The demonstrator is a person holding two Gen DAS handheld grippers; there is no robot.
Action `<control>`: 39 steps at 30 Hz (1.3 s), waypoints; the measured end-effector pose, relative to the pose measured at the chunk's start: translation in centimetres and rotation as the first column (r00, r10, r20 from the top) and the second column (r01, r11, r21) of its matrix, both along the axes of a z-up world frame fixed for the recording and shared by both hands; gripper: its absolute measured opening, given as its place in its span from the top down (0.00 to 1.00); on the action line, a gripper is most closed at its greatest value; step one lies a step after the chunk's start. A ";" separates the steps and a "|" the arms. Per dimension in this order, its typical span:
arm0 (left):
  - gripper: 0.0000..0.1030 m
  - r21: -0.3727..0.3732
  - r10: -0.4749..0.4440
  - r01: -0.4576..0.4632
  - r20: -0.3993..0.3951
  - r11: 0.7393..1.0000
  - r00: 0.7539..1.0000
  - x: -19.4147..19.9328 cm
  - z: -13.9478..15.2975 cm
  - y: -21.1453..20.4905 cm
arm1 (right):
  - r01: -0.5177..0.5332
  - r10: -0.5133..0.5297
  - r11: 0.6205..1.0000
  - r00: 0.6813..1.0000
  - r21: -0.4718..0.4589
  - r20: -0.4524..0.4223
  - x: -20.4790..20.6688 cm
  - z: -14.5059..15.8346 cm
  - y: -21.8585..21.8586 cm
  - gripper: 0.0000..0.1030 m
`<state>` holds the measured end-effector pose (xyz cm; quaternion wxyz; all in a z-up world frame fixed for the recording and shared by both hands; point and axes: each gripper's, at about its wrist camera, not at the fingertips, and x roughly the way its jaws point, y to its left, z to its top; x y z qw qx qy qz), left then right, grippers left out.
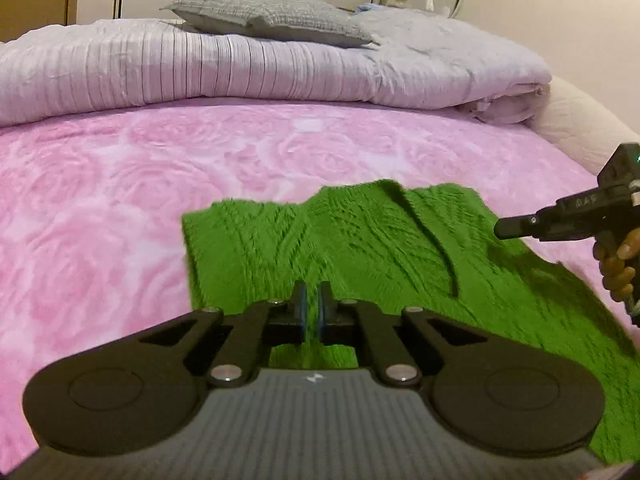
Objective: Fold clothes
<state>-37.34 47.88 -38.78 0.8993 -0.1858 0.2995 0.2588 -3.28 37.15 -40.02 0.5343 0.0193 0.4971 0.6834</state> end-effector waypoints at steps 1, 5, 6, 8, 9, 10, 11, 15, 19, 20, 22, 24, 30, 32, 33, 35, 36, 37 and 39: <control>0.97 -0.018 0.003 -0.003 -0.002 1.000 1.000 0.5 -0.4 0.9 | -0.013 0.013 1.000 1.000 0.004 -0.010 -0.3 -0.1 1.0 1.00; 0.97 0.014 0.108 -0.107 -0.059 0.994 0.992 1.6 -1.9 4.2 | 0.065 -0.056 0.997 0.987 -0.053 0.148 1.0 -1.1 4.3 1.00; 0.97 0.014 0.142 -0.142 -0.056 0.990 0.988 1.5 -2.0 5.1 | 0.086 -0.080 0.995 0.990 -0.049 0.112 1.9 -1.4 4.3 1.00; 0.97 0.005 0.171 -0.171 -0.049 0.985 0.984 1.5 -1.7 6.1 | 0.124 -0.122 0.991 0.991 -0.043 0.051 3.5 -1.9 4.4 1.00; 0.98 0.016 0.175 -0.174 -0.053 0.985 0.983 1.6 -1.5 6.3 | 0.124 -0.122 0.992 0.991 -0.034 0.062 3.5 -1.6 4.3 1.00; 0.98 0.030 0.163 -0.162 -0.053 0.986 0.985 1.7 -1.1 6.1 | 0.112 -0.110 0.994 0.990 -0.018 0.082 3.2 -1.2 4.2 1.00; 0.97 0.039 0.139 -0.138 -0.037 0.990 0.990 1.7 -0.8 5.9 | 0.089 -0.089 0.996 0.993 0.002 0.081 2.8 -0.8 4.3 1.00; 0.97 0.050 0.118 -0.116 -0.039 0.992 0.992 2.1 -1.5 6.7 | 0.046 -0.047 0.999 0.997 0.013 0.062 2.5 -1.0 5.9 1.00; 0.97 0.013 0.167 -0.167 -0.029 0.986 0.985 1.5 -1.7 8.1 | 0.118 -0.115 0.992 0.991 -0.042 0.064 3.6 -2.4 6.6 1.00; 0.98 0.054 0.173 -0.171 -0.050 0.984 0.984 1.6 -1.2 7.6 | 0.129 -0.125 0.991 0.990 -0.042 0.072 3.5 -2.1 6.3 1.00; 0.97 0.097 0.214 -0.204 -0.103 0.974 0.971 1.0 -0.2 6.5 | 0.137 -0.131 0.989 0.985 -0.049 0.109 3.1 -0.9 5.1 1.00; 0.96 0.090 0.241 -0.231 -0.116 0.969 0.964 -0.3 0.9 5.1 | 0.112 -0.106 0.992 0.990 -0.058 0.097 2.5 0.3 3.3 1.00; 0.92 -0.056 0.130 -0.136 -0.099 0.989 0.987 -5.5 1.4 -2.7 | -0.046 0.042 0.989 0.999 -0.143 -0.027 -0.3 1.2 -4.6 1.00; 0.90 -0.062 0.187 -0.196 -0.128 0.979 0.974 -7.6 0.3 -4.0 | 0.004 0.002 0.979 1.000 -0.203 0.028 -0.1 0.2 -7.2 1.00; 0.93 -0.065 0.217 -0.227 -0.140 0.972 0.966 -8.6 -0.2 -4.7 | 0.037 -0.033 0.981 0.999 -0.191 0.021 0.4 0.0 -8.5 1.00; 0.96 -0.088 0.302 -0.314 -0.127 0.945 0.945 -10.9 0.4 -5.6 | 0.151 -0.144 0.966 0.988 -0.211 0.048 1.4 0.8 -11.1 1.00; 0.96 -0.067 0.324 -0.335 -0.131 0.940 0.937 -11.6 1.2 -6.6 | 0.193 -0.175 0.960 0.979 -0.205 0.101 1.4 1.8 -12.4 1.00; 0.95 -0.046 0.345 -0.354 -0.134 0.934 0.929 -12.2 2.0 -7.5 | 0.220 -0.194 0.955 0.971 -0.199 0.144 1.1 2.9 -13.6 1.00; 0.93 -0.003 0.356 -0.360 -0.139 0.933 0.924 -12.8 3.8 -10.3 | 0.210 -0.185 0.963 0.971 -0.170 0.152 -0.2 4.7 -16.2 1.00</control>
